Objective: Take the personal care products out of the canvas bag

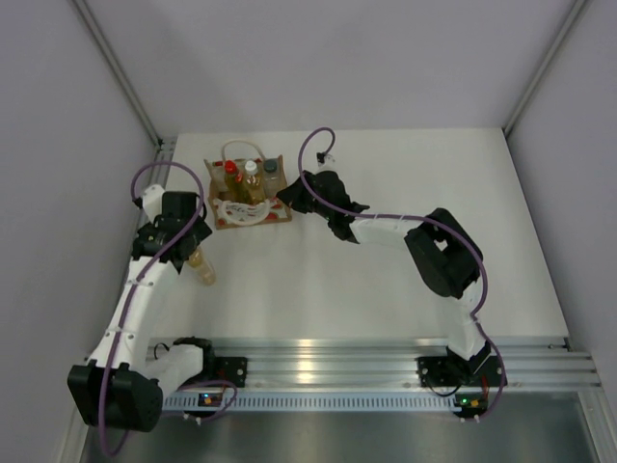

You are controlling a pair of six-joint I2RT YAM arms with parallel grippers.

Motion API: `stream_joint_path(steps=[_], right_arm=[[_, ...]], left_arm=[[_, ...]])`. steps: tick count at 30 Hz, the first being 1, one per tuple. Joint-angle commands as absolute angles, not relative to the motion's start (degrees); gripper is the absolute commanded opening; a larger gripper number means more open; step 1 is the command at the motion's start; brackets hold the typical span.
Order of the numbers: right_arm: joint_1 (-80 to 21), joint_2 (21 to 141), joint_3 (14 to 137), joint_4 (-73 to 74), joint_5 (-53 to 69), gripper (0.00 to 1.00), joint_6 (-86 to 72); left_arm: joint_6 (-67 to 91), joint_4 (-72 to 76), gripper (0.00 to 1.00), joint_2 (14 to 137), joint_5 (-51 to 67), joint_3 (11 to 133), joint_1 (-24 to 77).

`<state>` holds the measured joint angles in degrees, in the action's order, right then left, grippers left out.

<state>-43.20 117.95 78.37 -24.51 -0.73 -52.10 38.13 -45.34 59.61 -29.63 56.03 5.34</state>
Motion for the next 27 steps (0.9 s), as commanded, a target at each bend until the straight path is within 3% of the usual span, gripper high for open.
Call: stream_joint_path(steps=[1,3,8,9,14,27], right_arm=[[-42.5,117.9,76.4,-16.2,-0.7,0.00,-49.8],[-42.5,118.1,76.4,-16.2,-1.0,0.00,-49.8],[-42.5,118.0,76.4,-16.2,-0.9,0.00,-49.8],[-42.5,118.0,76.4,-16.2,-0.9,0.00,-49.8],[-42.5,118.1,76.5,-16.3,-1.1,0.00,-50.4],[-42.5,117.2,75.8,-16.9,-0.4,0.00,-50.5]], left_arm=[[37.7,-42.0,0.80,58.2,-29.9,57.6,5.5],[36.9,-42.0,0.86,58.2,-28.3,59.2,5.6],[33.8,-42.1,0.92,58.2,-23.3,64.6,6.3],[32.9,-42.0,0.98,58.9,-21.8,65.8,6.3],[26.1,-42.2,0.98,65.6,-8.4,78.0,6.8],[14.7,-42.1,0.97,89.8,-5.7,99.7,7.2]])
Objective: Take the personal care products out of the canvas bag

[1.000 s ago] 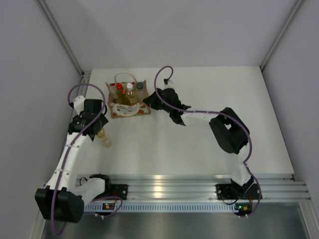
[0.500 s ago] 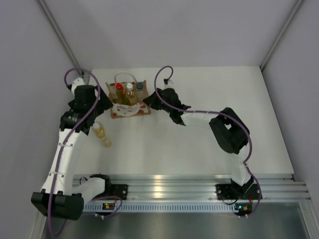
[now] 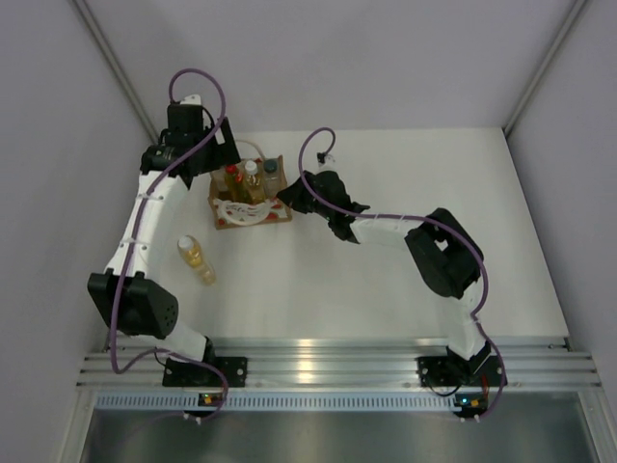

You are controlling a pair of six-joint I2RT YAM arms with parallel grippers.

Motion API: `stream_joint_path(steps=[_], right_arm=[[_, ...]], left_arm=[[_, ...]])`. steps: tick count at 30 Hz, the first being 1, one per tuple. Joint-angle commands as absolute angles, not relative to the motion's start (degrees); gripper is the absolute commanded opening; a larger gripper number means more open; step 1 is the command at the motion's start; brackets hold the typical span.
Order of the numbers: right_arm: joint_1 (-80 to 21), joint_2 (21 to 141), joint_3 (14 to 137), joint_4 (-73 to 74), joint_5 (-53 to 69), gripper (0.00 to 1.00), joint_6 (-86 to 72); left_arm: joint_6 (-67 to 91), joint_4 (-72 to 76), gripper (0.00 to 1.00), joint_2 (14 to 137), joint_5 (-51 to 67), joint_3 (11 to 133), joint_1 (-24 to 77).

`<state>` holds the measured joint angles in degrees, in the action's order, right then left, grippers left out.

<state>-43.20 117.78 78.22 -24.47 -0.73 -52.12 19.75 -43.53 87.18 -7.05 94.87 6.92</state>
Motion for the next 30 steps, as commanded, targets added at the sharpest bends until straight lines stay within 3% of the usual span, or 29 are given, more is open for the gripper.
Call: stream_joint_path(steps=[1,13,20,26,30], right_arm=[[-42.5,117.2,75.9,-16.9,-0.3,0.00,-50.5],[-42.2,116.6,75.7,-16.4,-0.5,0.00,-49.7],[-42.2,116.6,75.8,-16.1,-0.5,0.00,-49.1],[-42.2,116.8,75.6,-16.1,-0.5,0.00,-49.1],[-42.2,116.6,75.4,-16.1,-0.6,0.00,-49.0]], left_arm=[[14.3,-42.2,0.96,90.8,-6.4,100.2,7.2],[15.6,-42.5,0.82,99.0,-9.0,103.6,7.9],[14.3,-44.0,0.79,102.9,-13.4,106.0,8.6],[14.4,-44.1,0.60,104.1,-13.2,106.1,9.0],[14.4,-45.1,0.59,105.4,-13.2,107.0,9.1]])
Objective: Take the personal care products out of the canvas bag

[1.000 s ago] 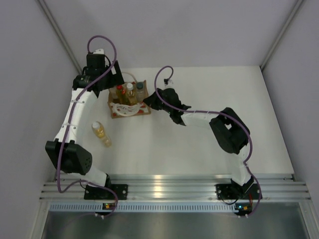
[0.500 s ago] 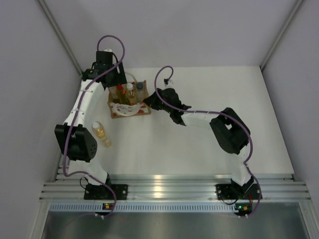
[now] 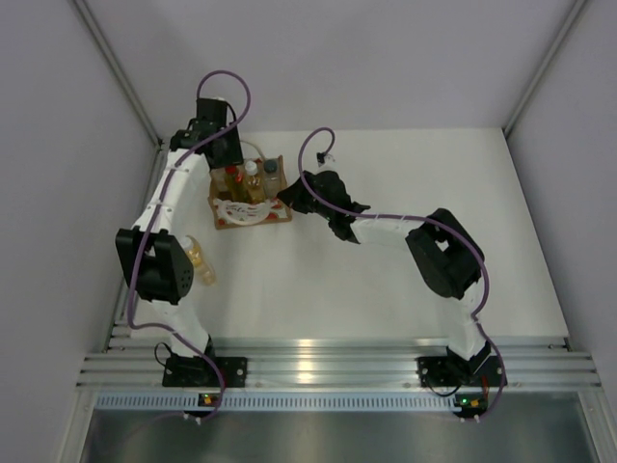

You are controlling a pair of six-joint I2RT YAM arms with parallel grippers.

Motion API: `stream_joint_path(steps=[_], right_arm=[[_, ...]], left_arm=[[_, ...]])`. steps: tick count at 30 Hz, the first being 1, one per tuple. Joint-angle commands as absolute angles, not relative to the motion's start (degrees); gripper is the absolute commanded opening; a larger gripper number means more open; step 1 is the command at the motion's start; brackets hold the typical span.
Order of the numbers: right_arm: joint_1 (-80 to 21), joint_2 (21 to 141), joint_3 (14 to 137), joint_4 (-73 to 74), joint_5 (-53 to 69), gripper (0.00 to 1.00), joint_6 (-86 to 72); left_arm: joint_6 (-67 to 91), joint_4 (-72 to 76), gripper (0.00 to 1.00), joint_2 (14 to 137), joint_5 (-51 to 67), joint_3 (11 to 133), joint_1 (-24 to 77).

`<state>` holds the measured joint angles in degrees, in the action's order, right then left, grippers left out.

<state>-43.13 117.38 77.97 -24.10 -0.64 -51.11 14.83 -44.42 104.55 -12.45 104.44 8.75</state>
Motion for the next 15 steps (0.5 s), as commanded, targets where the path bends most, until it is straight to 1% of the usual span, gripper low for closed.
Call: stream_joint_path(steps=[1,9,10,13,14,15], right_arm=[[-42.2,116.6,75.3,-16.1,-0.7,0.00,-49.0],[-42.1,116.5,75.3,-16.1,-0.6,0.00,-49.0],[-42.2,116.4,75.2,-16.1,-0.6,0.00,-49.0],[-42.2,116.4,75.1,-16.1,-0.6,0.00,-48.9],[-42.2,116.4,75.1,-16.1,-0.7,0.00,-48.9],[-42.2,116.4,75.1,-16.1,-0.7,0.00,-48.9]], left_arm=[[14.2,-45.3,0.58,105.7,-13.0,107.1,9.2],[13.8,-47.5,0.55,107.6,-13.7,108.7,9.8],[13.7,-47.8,0.52,108.1,-13.8,109.0,9.8],[13.6,-49.0,0.51,108.6,-14.8,110.3,9.9],[13.6,-49.2,0.47,108.7,-15.1,110.7,10.0],[13.7,-49.6,0.46,108.8,-15.3,110.8,10.0]])
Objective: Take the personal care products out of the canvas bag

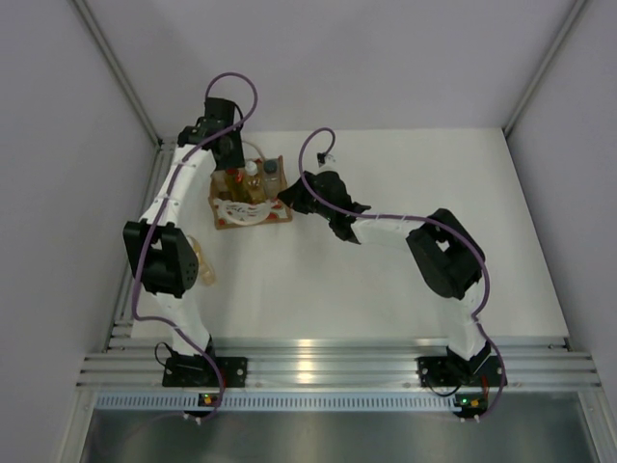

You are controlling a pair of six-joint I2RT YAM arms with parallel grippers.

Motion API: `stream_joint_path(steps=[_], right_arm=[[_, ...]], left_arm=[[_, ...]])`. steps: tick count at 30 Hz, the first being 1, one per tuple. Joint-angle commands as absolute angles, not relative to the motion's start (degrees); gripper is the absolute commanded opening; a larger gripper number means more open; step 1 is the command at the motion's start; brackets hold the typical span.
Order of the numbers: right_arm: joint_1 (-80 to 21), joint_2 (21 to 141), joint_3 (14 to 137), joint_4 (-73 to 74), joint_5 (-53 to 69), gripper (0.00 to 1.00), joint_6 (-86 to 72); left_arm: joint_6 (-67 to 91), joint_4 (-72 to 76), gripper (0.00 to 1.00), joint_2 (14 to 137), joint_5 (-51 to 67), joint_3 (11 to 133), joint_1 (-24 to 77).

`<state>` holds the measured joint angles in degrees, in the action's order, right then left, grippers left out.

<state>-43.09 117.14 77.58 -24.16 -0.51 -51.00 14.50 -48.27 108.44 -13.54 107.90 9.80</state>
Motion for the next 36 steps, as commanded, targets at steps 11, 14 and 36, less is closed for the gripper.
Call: stream_joint_path(steps=[11,14,36], right_arm=[[-42.1,116.1,74.8,-16.1,-0.9,0.00,-48.9],[-42.1,116.0,74.8,-16.2,-0.9,0.00,-49.0],[-42.2,116.6,75.1,-16.3,-0.9,0.00,-49.2]], left_arm=[[13.8,-50.5,0.46,109.9,-15.4,111.2,10.1],[13.9,-50.8,0.46,110.4,-14.9,111.3,10.2],[14.9,-54.9,0.00,110.0,-17.1,118.5,11.0]])
